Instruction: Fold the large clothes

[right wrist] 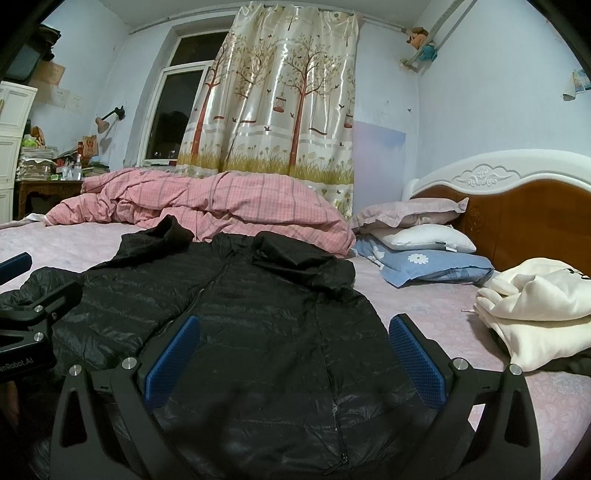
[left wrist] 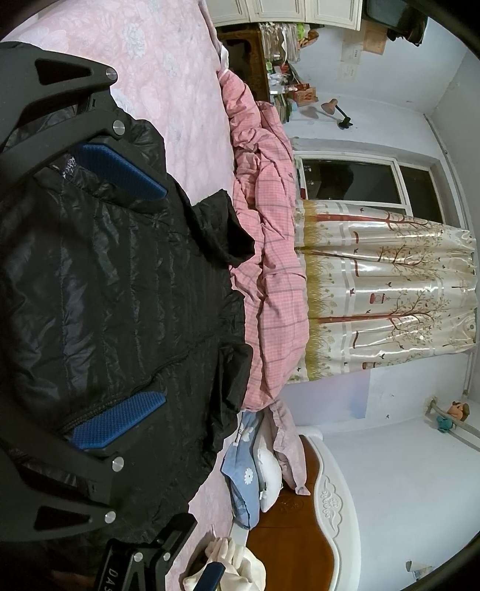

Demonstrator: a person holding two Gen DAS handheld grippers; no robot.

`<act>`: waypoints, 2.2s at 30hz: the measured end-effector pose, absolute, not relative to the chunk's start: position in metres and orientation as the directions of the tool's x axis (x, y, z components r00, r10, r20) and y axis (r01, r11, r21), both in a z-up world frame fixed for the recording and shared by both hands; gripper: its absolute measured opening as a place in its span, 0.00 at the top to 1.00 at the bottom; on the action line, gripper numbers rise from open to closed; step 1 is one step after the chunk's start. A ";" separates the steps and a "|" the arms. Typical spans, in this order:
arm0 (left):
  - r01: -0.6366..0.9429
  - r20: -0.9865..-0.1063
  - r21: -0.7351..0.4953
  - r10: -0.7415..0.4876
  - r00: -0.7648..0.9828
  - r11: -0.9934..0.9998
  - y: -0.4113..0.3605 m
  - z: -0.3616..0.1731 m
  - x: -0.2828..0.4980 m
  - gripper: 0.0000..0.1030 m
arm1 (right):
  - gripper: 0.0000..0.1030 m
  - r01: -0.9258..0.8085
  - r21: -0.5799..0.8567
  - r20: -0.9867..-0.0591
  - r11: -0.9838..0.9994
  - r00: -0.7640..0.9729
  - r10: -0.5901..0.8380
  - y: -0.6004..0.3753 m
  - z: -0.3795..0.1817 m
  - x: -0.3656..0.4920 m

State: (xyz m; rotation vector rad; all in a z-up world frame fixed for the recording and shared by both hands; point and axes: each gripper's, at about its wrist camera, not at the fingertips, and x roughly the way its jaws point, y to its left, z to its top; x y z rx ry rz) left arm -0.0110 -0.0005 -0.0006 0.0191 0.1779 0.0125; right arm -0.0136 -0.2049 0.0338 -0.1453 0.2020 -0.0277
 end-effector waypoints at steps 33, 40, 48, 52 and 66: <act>-0.194 -0.643 -0.090 0.091 0.760 0.977 0.140 0.010 0.040 0.00 | 0.01 0.077 0.039 -0.635 0.996 0.772 -0.035 -0.327 0.045 0.027; -0.083 -0.767 -0.185 -0.090 0.636 0.979 0.167 -0.014 0.048 0.47 | 0.29 0.051 0.232 -0.734 0.971 0.665 0.141 -0.388 0.025 0.040; -0.019 -0.768 -0.266 -0.200 0.609 0.964 0.156 -0.009 0.035 0.96 | 0.94 -0.006 0.321 -0.723 0.947 0.644 0.250 -0.384 0.002 0.027; 0.035 -0.658 -0.259 -0.203 0.725 0.965 0.154 0.029 0.014 0.96 | 0.96 0.032 0.379 -0.627 0.925 0.744 0.232 -0.394 0.020 0.013; -0.063 -0.546 -0.218 -0.068 0.835 0.974 0.167 0.077 0.065 0.95 | 0.96 0.005 0.272 -0.473 0.962 0.871 0.129 -0.383 0.089 0.041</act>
